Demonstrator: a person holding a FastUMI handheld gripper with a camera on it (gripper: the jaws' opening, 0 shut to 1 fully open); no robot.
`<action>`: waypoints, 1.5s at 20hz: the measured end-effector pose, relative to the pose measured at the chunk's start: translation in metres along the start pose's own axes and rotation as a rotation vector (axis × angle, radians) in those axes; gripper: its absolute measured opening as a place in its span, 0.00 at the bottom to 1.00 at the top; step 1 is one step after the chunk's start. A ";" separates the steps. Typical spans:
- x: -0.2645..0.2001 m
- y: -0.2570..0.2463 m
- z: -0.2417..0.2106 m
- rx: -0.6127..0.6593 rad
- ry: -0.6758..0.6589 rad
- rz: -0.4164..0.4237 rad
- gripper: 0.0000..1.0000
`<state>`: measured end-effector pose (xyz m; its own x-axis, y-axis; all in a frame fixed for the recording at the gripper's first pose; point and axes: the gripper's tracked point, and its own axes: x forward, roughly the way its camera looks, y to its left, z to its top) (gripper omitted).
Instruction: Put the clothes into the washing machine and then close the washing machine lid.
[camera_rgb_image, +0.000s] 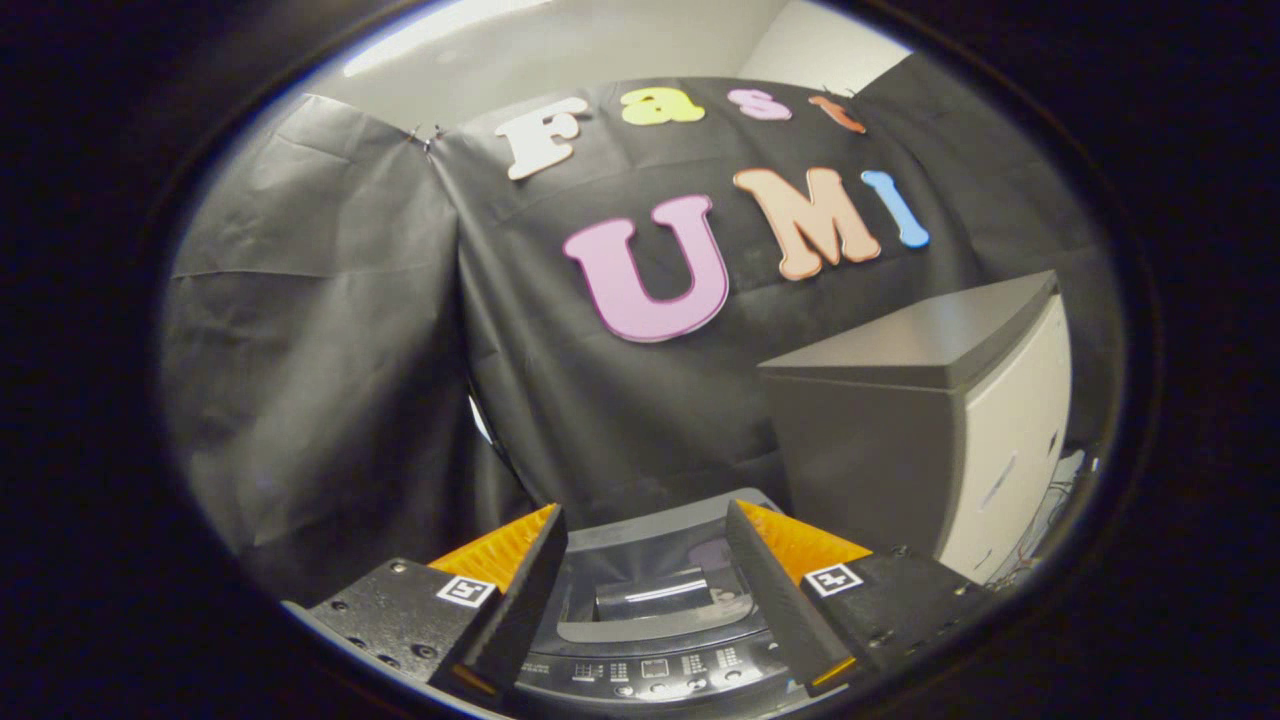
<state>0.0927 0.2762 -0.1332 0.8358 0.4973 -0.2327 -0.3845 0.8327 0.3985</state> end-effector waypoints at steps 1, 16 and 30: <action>-0.009 -0.002 0.009 -0.022 -0.024 -0.001 0.96; -0.126 -0.052 0.075 -0.190 -0.097 -0.105 0.96; -0.145 -0.039 0.110 -0.269 -0.157 -0.105 0.96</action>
<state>0.0303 0.1447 -0.0173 0.9184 0.3795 -0.1116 -0.3657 0.9222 0.1261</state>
